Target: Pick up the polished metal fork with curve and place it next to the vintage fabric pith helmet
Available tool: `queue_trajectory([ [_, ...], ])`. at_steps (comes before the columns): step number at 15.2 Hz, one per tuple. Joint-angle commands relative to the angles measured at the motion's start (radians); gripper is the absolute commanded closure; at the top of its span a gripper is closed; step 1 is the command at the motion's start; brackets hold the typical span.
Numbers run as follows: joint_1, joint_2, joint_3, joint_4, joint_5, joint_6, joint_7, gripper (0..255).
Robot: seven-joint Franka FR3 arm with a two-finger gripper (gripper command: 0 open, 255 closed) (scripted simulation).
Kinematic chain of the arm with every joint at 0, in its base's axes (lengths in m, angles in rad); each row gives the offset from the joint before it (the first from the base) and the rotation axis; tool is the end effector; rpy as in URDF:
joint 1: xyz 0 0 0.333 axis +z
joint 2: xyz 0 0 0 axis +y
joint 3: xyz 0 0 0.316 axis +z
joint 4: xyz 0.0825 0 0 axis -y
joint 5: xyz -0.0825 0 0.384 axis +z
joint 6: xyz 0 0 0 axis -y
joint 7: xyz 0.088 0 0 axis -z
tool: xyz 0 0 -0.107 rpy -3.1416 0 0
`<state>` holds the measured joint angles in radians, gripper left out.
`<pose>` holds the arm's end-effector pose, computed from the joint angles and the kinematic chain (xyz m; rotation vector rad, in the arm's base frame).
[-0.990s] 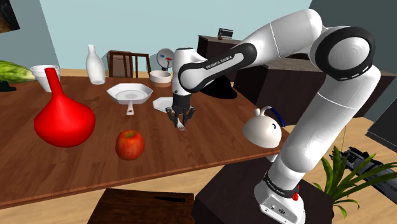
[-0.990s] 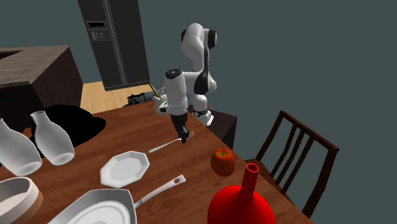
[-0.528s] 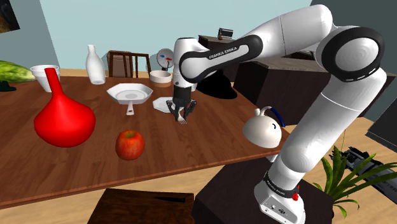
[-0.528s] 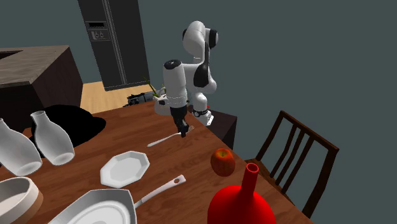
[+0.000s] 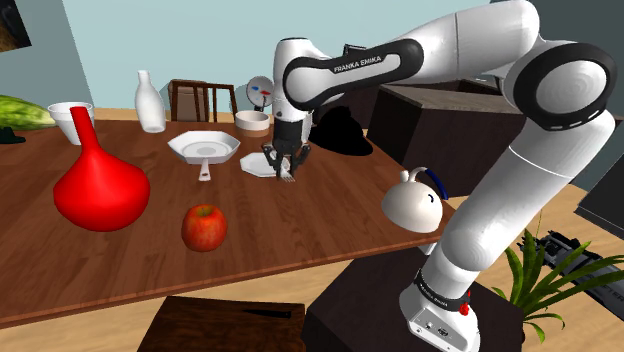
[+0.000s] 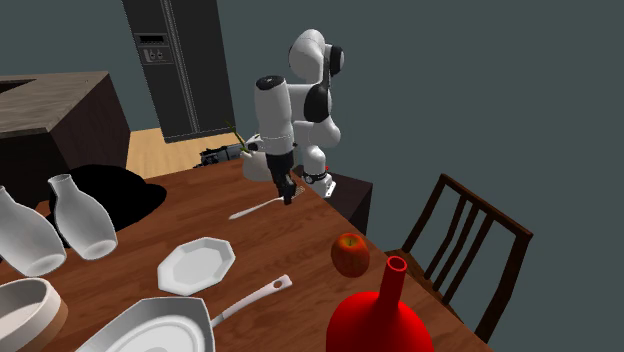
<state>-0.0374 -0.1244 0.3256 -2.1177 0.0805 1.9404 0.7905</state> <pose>0.4862 0.1538 0.4597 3.0268 -0.8330 -0.1069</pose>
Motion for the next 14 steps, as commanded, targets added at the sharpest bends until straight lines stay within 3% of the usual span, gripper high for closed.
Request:
queue_trajectory([
  [1, 0.0, -0.01, -0.001, 0.017, 0.002, -0.028, -0.001, 255],
  [14, -0.004, -0.033, -0.009, 0.169, 0.004, -0.202, 0.001, 255],
])
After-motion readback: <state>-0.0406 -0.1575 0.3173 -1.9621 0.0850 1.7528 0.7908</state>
